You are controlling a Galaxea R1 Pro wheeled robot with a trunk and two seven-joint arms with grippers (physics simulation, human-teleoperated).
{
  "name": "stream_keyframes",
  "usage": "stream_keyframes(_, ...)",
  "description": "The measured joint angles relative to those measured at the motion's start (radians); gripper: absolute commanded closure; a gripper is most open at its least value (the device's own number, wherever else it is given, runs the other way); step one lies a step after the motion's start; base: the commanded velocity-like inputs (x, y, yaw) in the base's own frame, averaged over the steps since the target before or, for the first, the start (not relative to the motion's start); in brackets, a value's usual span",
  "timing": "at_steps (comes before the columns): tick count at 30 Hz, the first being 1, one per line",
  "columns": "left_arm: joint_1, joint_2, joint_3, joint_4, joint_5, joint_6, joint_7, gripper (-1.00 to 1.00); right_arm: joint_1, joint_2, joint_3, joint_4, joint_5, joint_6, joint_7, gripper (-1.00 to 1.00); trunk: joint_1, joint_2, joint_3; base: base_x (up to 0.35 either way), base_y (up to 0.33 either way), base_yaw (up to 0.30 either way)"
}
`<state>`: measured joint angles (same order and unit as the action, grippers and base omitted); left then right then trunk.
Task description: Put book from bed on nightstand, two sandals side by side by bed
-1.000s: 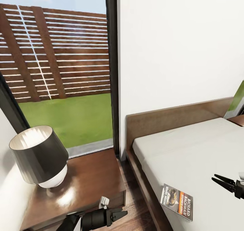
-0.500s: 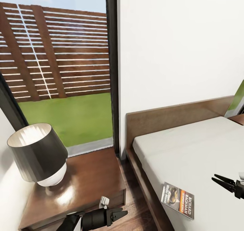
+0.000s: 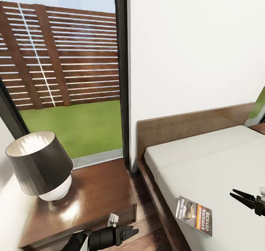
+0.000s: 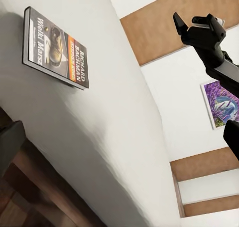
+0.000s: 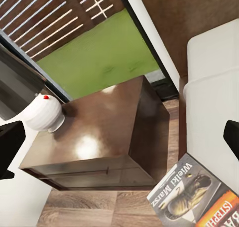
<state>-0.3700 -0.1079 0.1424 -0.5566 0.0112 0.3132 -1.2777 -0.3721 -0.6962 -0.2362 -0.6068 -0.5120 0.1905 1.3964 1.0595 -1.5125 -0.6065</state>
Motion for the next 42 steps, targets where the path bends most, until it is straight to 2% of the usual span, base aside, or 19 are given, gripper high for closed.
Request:
stream_keyframes(14,0.0,0.001,0.0,0.0,0.0,0.0,0.0,-1.0,0.0,0.0,0.0,0.0,0.002,0.0,-0.001,-1.0,0.0,0.0,0.001,0.0,0.0,-0.002)
stream_keyframes(24,-0.001,0.001,0.0,0.001,0.001,0.0,0.0,-1.0,0.0,0.0,0.0,0.0,0.0,0.003,0.001,-1.0,0.0,0.0,0.011,0.0,0.0,-0.166)
stream_keyframes(42,-0.001,0.002,0.0,0.001,0.003,0.0,0.0,-1.0,0.0,0.0,0.0,0.0,0.001,0.008,-0.001,-1.0,0.0,0.0,0.013,0.0,0.0,-0.019)
